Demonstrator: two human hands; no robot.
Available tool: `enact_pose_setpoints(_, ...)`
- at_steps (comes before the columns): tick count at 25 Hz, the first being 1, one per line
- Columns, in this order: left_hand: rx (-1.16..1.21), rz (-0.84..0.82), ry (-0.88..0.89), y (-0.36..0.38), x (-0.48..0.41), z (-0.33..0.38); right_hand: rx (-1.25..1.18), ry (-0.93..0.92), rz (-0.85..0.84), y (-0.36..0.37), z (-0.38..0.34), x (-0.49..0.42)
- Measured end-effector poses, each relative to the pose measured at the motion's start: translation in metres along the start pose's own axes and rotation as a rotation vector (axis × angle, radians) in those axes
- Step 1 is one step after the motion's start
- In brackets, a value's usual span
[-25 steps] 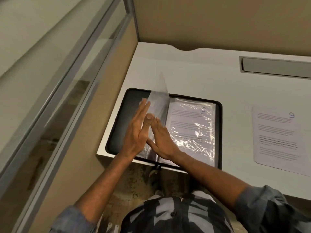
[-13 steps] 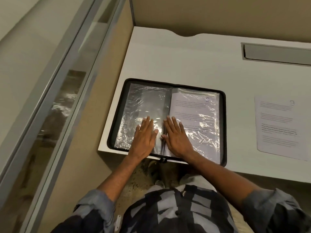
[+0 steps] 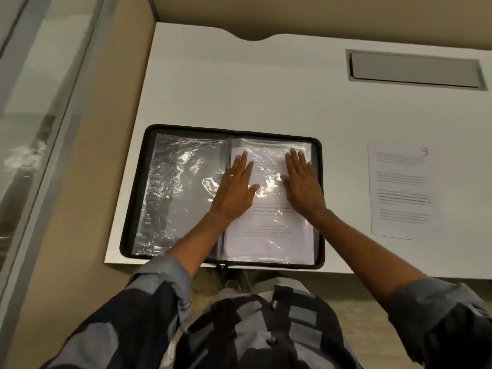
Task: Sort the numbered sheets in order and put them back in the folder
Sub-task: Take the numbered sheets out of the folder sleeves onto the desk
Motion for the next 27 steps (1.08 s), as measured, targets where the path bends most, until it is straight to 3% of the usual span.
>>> enact_pose_setpoints(7,-0.107,-0.102,-0.148,0.009,-0.073,-0.010,-0.007,-0.106,-0.003,-0.006,0.027,-0.035)
enact_pose_setpoints(10,-0.105,0.035,-0.119,0.003,-0.071,-0.014,-0.094,-0.240,0.122,-0.027,0.020,-0.056)
enact_pose_setpoints(12,-0.040,0.128,-0.118,-0.006,-0.068,-0.020,-0.168,-0.265,0.115,-0.039,0.012,-0.075)
enact_pose_setpoints(18,0.103,0.038,-0.149,-0.021,-0.086,-0.039,-0.231,-0.319,-0.178,-0.043,-0.013,-0.134)
enact_pose_setpoints(23,-0.016,-0.047,0.052,-0.038,-0.103,-0.034,-0.179,-0.231,-0.469,-0.042,-0.009,-0.160)
enact_pose_setpoints(27,-0.019,-0.113,0.104,-0.039,-0.109,-0.034,-0.041,-0.237,-0.644,-0.038,-0.016,-0.171)
Point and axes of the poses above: each hand's wrist, its own x-axis away from the middle knuckle, its own y-axis out of the palm, z = x × y, the point moved 6 cm from there along -x, towards the middle knuckle, and after that the axes turned 4 degrees about -z, right-handed, at the moved point
